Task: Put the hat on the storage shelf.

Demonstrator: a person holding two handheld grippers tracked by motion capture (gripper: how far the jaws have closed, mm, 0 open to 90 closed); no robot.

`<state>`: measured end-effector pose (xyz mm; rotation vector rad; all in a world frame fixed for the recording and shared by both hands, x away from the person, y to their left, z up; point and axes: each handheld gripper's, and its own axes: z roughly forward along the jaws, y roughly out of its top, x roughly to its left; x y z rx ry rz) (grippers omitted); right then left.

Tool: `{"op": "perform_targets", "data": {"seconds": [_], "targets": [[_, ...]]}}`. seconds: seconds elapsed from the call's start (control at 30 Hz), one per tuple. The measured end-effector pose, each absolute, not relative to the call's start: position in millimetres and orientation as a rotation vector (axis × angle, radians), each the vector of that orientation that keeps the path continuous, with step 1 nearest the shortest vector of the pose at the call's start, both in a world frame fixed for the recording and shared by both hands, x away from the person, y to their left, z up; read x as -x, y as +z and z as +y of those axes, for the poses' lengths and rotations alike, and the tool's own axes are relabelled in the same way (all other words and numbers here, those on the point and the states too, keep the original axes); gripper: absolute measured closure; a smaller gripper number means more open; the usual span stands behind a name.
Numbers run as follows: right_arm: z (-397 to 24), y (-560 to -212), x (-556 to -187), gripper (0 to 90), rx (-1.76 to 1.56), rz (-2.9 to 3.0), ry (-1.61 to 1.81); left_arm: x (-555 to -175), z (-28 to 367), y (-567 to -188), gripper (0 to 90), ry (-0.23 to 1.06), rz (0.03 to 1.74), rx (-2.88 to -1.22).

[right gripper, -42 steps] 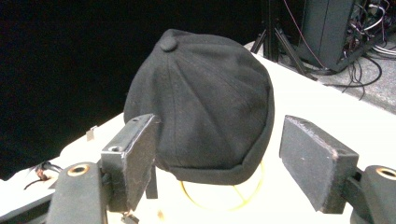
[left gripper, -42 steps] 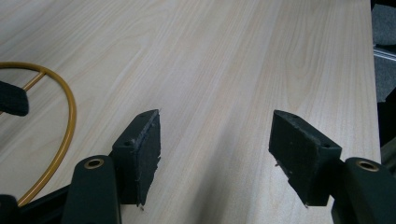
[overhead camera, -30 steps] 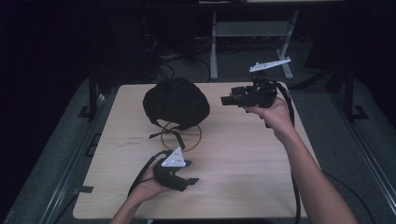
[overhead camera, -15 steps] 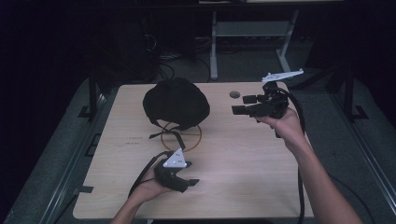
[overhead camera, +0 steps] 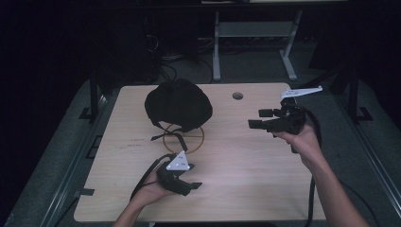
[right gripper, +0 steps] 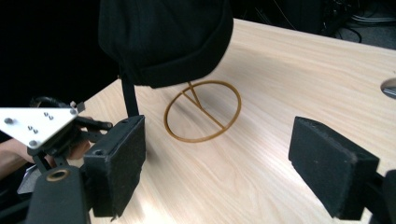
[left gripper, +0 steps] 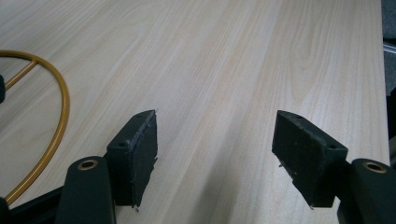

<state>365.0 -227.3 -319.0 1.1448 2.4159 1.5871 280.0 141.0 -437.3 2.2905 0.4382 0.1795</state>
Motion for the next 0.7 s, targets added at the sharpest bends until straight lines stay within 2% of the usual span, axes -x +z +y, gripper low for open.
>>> {"op": "perform_targets", "data": {"seconds": [0.7], "targets": [[-256.0, -350.9, -339.6, 16.4, -1.211, 2.415, 1.570, -279.4, 140.4, -437.5, 29.4, 0.185, 0.436, -2.302]]}}
